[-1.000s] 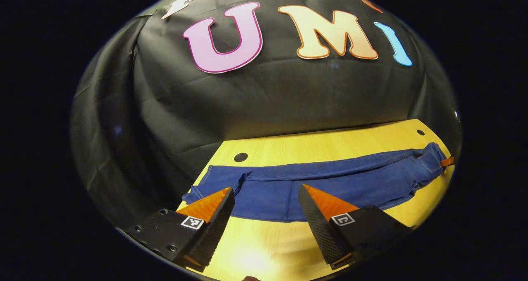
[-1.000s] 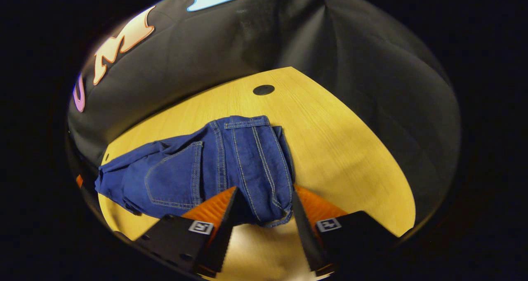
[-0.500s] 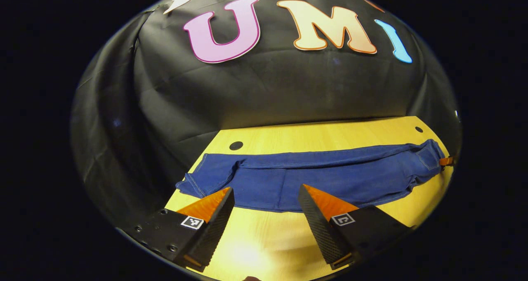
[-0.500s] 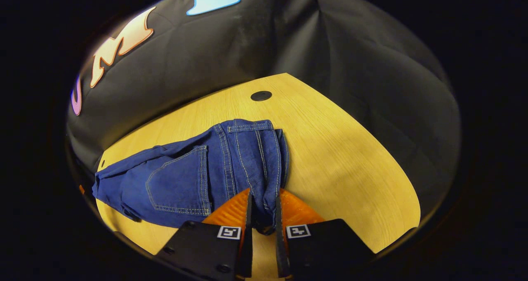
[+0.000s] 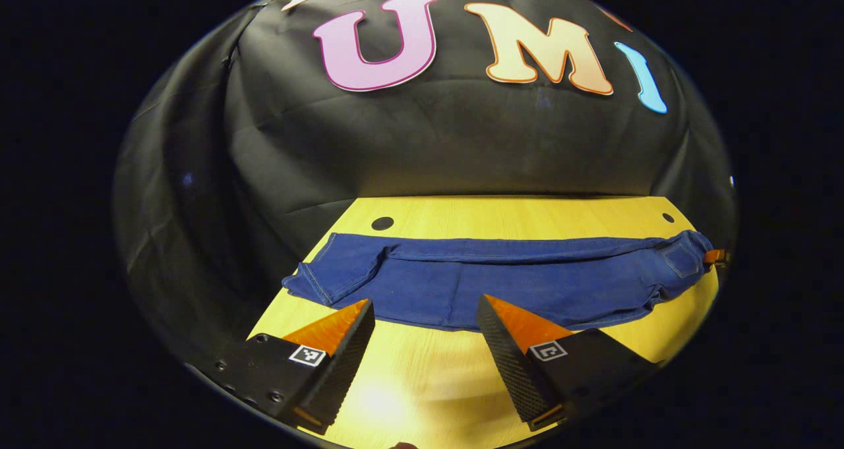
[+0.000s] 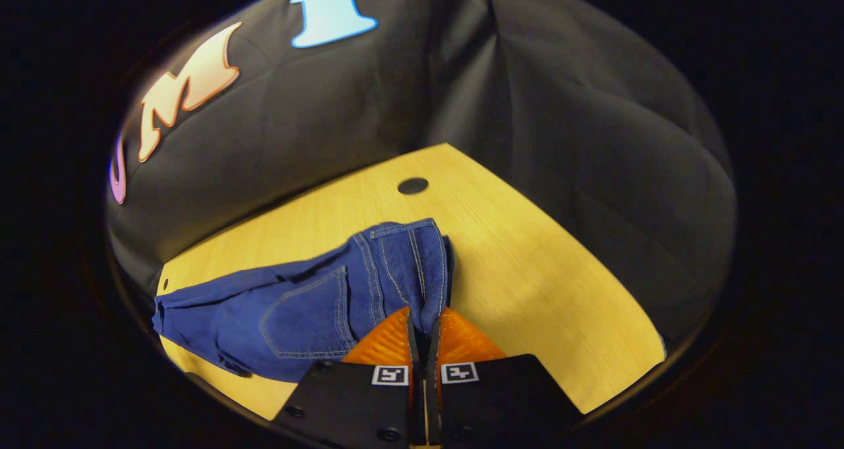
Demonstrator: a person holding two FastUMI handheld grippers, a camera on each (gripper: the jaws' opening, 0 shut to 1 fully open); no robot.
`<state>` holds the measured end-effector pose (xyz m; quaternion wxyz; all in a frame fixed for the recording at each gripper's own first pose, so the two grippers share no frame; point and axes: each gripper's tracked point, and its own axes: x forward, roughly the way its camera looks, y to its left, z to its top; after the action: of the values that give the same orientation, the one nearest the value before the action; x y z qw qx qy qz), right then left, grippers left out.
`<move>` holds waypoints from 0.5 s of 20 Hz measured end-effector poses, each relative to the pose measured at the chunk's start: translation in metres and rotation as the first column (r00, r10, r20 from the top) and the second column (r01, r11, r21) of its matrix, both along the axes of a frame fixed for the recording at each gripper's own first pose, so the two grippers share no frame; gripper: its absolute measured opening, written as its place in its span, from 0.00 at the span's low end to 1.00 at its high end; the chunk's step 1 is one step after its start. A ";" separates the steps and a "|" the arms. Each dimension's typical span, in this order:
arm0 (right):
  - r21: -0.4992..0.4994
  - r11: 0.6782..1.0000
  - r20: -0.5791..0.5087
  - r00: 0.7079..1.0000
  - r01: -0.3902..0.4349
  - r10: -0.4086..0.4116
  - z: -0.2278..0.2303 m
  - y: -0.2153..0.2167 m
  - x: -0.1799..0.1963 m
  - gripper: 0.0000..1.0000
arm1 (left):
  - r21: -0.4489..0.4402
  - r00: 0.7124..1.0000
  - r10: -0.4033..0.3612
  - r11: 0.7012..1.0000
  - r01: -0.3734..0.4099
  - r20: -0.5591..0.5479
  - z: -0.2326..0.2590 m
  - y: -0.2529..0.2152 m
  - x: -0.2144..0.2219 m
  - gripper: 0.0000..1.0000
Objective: Grasp the waist and the cuffs of the jeans and fold them to make the two legs overlap; first hold the waist and fold one-third of the jeans toward the cuffs, then hold the cuffs and fold the remaining one-third in the same direction to finish folding.
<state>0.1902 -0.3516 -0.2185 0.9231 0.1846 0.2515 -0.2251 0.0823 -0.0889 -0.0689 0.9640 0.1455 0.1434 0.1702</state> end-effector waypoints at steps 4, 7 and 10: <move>0.055 0.997 0.143 0.988 -0.057 0.049 0.058 0.034 0.015 0.04 | -0.002 1.000 -0.024 1.000 0.024 -0.007 0.004 0.013 -0.009 0.96; 0.131 0.982 0.275 0.956 -0.138 0.097 0.102 0.085 0.041 0.04 | 0.019 0.998 -0.059 0.998 0.059 -0.009 0.012 0.021 -0.012 0.96; 0.209 0.946 0.373 0.914 -0.248 0.157 0.123 0.147 0.062 0.04 | 0.048 0.995 -0.098 0.994 0.098 -0.016 0.019 0.029 -0.013 0.96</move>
<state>0.2526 -0.2042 -0.0959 0.9404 0.3103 0.1270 -0.0569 0.0695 -0.0600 -0.0502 0.9664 0.1768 0.1387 0.1251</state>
